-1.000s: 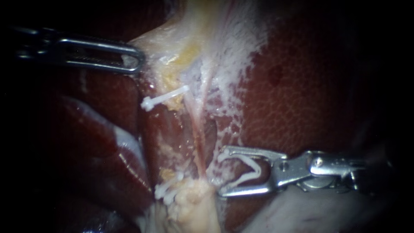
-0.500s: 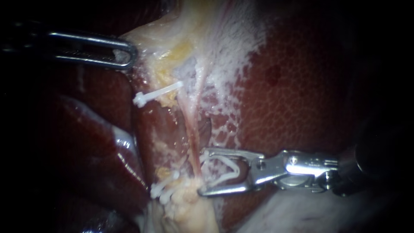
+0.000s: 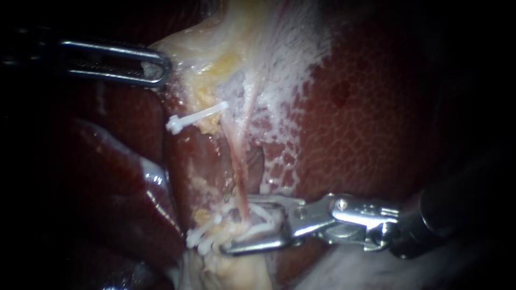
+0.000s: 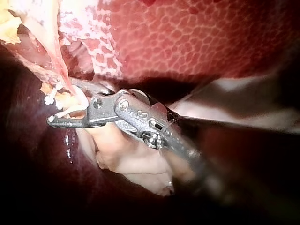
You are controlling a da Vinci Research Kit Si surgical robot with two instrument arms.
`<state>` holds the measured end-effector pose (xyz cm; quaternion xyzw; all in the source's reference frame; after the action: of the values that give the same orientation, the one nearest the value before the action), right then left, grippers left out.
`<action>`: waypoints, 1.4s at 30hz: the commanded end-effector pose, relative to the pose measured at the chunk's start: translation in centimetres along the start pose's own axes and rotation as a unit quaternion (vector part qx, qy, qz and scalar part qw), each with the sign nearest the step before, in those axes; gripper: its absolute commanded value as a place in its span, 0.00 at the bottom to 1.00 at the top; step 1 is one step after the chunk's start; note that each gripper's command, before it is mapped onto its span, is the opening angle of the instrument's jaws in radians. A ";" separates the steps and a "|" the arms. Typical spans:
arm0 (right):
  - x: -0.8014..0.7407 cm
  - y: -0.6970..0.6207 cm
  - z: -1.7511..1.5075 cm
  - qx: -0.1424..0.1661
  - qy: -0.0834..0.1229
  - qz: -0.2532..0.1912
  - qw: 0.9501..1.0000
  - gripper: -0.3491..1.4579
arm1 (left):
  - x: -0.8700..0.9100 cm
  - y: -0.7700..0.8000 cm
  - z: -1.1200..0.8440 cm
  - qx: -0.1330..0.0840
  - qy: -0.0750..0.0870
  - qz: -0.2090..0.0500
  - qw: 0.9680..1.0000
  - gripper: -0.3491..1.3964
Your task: Clipping first clip right tube
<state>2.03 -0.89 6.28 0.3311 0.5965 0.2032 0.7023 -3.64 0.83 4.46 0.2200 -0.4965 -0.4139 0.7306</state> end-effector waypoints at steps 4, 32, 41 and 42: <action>0.04 -0.01 -0.02 0.002 0.002 0.006 1.000 0.50 | 0.00 0.00 0.00 0.000 0.000 0.000 1.000 0.09; -0.07 0.15 -0.27 -0.001 -0.037 0.038 0.999 0.00 | 0.01 0.00 0.02 -0.001 0.000 0.000 1.000 0.09; -0.07 0.15 -0.27 -0.001 -0.038 0.038 0.999 0.00 | 0.01 0.00 0.02 -0.001 0.000 0.000 1.000 0.09; -0.07 0.15 -0.27 -0.001 -0.038 0.038 0.999 0.00 | 0.01 0.00 0.02 -0.001 0.000 0.000 1.000 0.09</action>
<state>1.77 -0.78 6.42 0.3601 0.5566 0.2174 0.7164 -3.65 0.82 4.48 0.2193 -0.4965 -0.4140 0.7308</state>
